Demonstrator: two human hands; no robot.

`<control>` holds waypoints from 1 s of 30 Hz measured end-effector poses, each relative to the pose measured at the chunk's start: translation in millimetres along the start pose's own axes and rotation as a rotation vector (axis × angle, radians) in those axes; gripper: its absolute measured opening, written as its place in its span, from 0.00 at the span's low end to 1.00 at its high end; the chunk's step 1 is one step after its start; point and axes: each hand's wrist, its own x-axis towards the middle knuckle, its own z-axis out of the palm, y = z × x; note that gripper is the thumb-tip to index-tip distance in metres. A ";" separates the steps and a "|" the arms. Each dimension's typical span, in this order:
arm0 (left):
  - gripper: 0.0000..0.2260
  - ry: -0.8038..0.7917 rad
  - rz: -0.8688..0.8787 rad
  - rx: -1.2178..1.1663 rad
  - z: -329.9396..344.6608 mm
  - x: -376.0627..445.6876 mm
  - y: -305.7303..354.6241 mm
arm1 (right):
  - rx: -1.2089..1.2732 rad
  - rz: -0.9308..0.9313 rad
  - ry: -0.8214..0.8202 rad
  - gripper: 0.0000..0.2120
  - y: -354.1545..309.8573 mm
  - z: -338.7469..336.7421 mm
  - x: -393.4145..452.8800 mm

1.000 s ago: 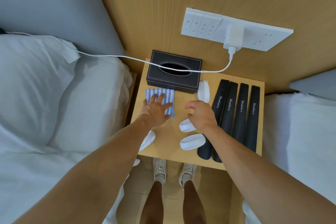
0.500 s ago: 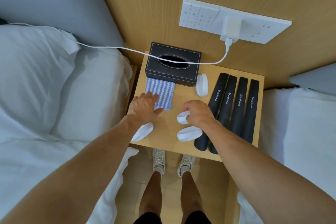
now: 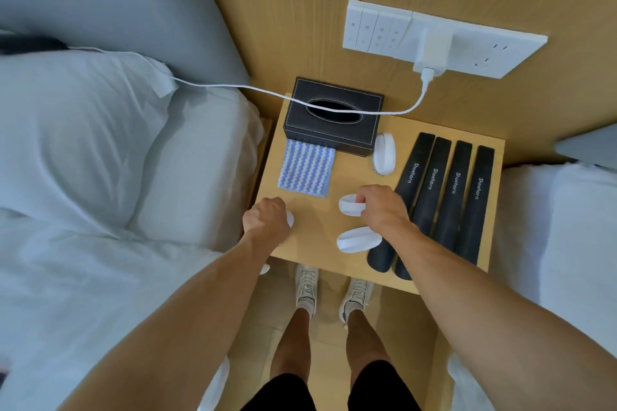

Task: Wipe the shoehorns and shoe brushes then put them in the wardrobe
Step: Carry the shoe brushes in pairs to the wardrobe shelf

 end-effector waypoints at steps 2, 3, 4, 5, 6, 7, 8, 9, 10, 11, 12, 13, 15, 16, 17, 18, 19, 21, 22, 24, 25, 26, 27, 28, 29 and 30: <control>0.16 -0.006 -0.035 -0.150 -14.3 -5.7 2.5 | 0.176 0.058 0.035 0.10 3.1 -9.7 -9.2; 0.17 -0.015 -0.042 -0.254 -23.3 -8.8 4.8 | 0.280 0.090 0.059 0.07 5.6 -15.6 -14.6; 0.18 -0.023 -0.044 -0.354 -33.8 -12.4 7.9 | 0.380 0.117 0.086 0.06 8.6 -22.2 -20.5; 0.18 -0.030 -0.042 -0.434 -45.4 -16.7 11.7 | 0.469 0.145 0.111 0.06 11.3 -29.7 -28.4; 0.18 -0.031 -0.039 -0.492 -57.9 -21.7 16.0 | 0.548 0.172 0.139 0.06 14.1 -37.5 -37.3; 0.19 -0.025 -0.034 -0.540 -70.6 -28.2 20.9 | 0.631 0.205 0.165 0.07 16.8 -45.4 -47.1; 0.19 -0.015 -0.023 -0.583 -83.1 -35.9 26.4 | 0.733 0.241 0.194 0.07 20.4 -53.4 -57.2; 0.17 -0.002 -0.001 -0.625 -95.2 -44.1 32.9 | 0.853 0.279 0.218 0.07 24.8 -62.2 -68.0; 0.15 0.008 0.026 -0.670 -106.5 -53.1 39.6 | 0.977 0.320 0.234 0.06 30.4 -71.5 -78.8; 0.13 0.014 0.056 -0.717 -118.5 -63.4 46.9 | 1.093 0.367 0.236 0.04 36.7 -81.7 -89.9; 0.11 0.017 0.087 -0.762 -131.0 -74.8 54.4 | 1.201 0.409 0.225 0.04 43.3 -93.5 -102.5; 0.09 0.023 0.116 -0.812 -143.8 -87.6 62.2 | 1.302 0.440 0.209 0.08 50.3 -105.4 -115.4; 0.04 0.041 0.172 -0.944 -169.9 -115.5 77.9 | 1.473 0.455 0.204 0.16 64.4 -128.5 -140.3; 0.03 0.048 0.207 -1.003 -182.3 -129.8 85.6 | 1.543 0.428 0.220 0.16 70.7 -139.2 -152.9; 0.03 0.054 0.252 -1.043 -194.1 -144.7 93.5 | 1.602 0.385 0.243 0.13 76.6 -149.1 -164.6; 0.03 0.058 0.301 -1.078 -205.2 -158.5 100.8 | 1.647 0.336 0.270 0.09 81.1 -159.2 -176.2; 0.04 0.059 0.349 -1.118 -215.8 -172.0 107.8 | 1.679 0.291 0.298 0.07 84.6 -169.0 -187.6; 0.05 0.065 0.425 -1.189 -235.8 -197.0 121.6 | 1.728 0.214 0.361 0.06 90.0 -188.8 -209.1; 0.04 0.081 0.457 -1.196 -244.9 -207.6 128.6 | 1.750 0.176 0.389 0.07 92.3 -198.4 -219.9; 0.03 0.115 0.524 -1.190 -260.8 -226.9 142.6 | 1.775 0.109 0.450 0.07 96.2 -215.4 -241.1; 0.03 0.129 0.559 -1.185 -267.5 -236.0 149.6 | 1.782 0.085 0.486 0.07 98.6 -222.2 -251.5; 0.03 0.141 0.595 -1.179 -273.1 -244.9 156.2 | 1.786 0.065 0.522 0.06 100.9 -227.9 -261.7; 0.03 0.150 0.630 -1.172 -278.4 -253.6 162.7 | 1.784 0.047 0.557 0.06 103.1 -232.8 -272.0; 0.04 0.152 0.665 -1.172 -282.4 -262.0 169.1 | 1.769 0.035 0.593 0.08 105.3 -236.8 -283.0; 0.04 0.151 0.701 -1.174 -285.8 -270.6 176.0 | 1.749 0.026 0.634 0.10 107.9 -239.7 -294.5; 0.05 0.151 0.742 -1.175 -289.2 -278.7 183.2 | 1.732 0.019 0.680 0.12 110.1 -242.2 -306.1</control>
